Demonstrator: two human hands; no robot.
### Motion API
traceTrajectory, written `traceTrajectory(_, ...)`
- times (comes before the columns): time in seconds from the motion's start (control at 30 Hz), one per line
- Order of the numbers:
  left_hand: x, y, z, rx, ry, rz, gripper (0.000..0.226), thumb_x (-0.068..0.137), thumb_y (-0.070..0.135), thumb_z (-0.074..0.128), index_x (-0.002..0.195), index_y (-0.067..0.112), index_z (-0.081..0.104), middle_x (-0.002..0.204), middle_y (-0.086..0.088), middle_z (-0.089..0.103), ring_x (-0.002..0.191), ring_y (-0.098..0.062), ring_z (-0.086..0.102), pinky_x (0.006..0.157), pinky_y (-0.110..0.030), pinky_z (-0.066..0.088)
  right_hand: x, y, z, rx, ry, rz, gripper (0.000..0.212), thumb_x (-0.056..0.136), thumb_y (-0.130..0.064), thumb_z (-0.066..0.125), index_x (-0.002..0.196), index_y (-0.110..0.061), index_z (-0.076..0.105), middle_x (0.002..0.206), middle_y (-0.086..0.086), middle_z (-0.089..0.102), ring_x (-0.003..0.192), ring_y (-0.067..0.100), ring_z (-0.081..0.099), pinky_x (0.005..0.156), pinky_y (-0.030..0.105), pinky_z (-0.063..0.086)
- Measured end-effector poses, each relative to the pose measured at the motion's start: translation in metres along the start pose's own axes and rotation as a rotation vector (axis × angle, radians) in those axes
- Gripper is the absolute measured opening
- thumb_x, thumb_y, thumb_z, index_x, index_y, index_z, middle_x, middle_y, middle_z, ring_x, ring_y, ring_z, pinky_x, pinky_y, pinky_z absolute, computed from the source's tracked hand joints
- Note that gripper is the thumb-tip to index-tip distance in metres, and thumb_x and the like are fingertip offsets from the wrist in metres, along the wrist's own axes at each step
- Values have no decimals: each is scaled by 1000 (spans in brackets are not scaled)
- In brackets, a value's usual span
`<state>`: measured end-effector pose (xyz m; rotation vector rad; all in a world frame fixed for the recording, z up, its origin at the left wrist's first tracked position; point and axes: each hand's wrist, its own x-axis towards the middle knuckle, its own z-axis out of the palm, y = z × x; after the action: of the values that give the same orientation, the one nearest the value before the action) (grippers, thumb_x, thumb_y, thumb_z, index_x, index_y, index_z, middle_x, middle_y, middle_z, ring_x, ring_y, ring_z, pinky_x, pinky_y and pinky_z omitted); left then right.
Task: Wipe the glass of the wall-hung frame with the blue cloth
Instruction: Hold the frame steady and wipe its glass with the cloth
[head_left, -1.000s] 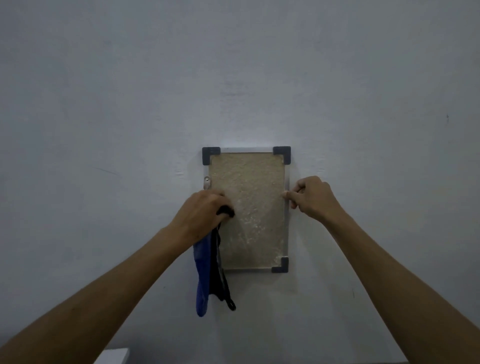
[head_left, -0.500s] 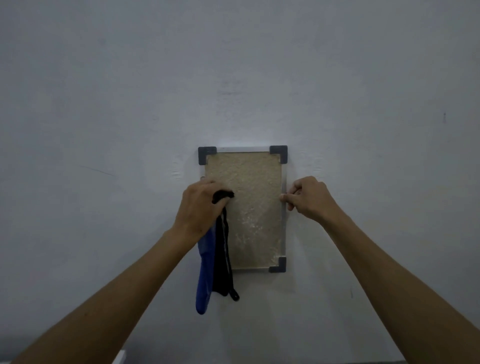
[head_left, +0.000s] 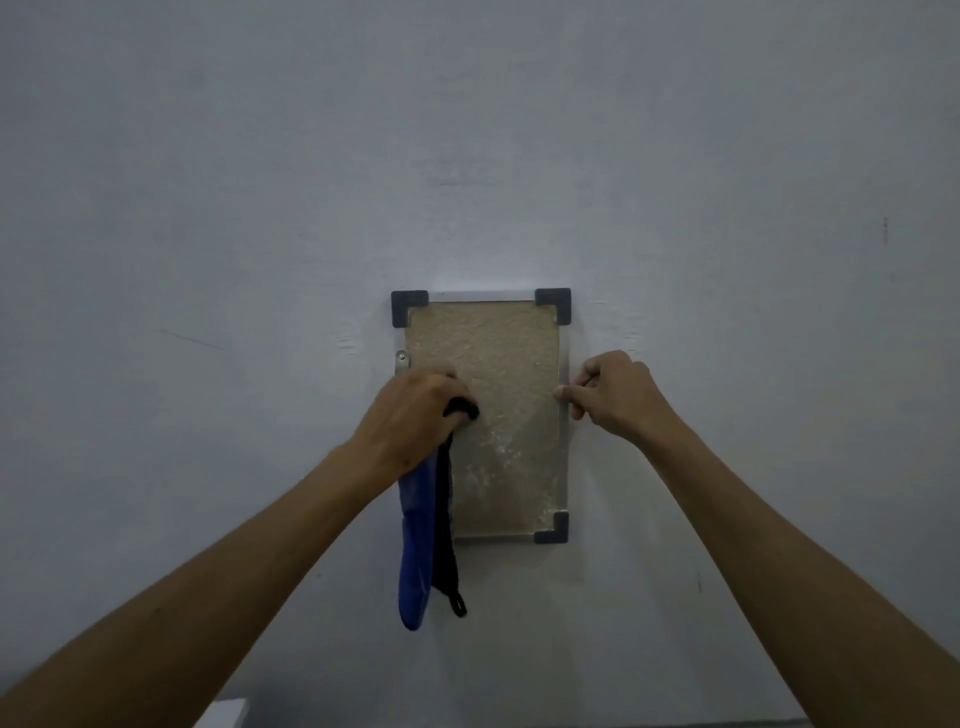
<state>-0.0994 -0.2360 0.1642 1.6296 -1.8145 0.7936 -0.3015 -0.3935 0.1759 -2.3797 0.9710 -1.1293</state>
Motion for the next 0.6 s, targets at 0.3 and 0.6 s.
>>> traceTrajectory(0.3,-8,5,13,-16,-99,1,16,90,22,70,104,18,77,103,0,69,89,-11,62,84,-32,56,-2,0,1,4,2,2,30,92,-36,70,74,-13,71,69,1,72,64,16,68,77,45,62)
traceTrajectory(0.6,-15,13,22,-58,48,-50,17,90,22,70,105,15,76,102,-2,69,86,-14,63,80,-35,58,-4,0,3,8,23,10,30,92,-37,70,72,-14,70,68,0,71,63,15,68,76,44,62)
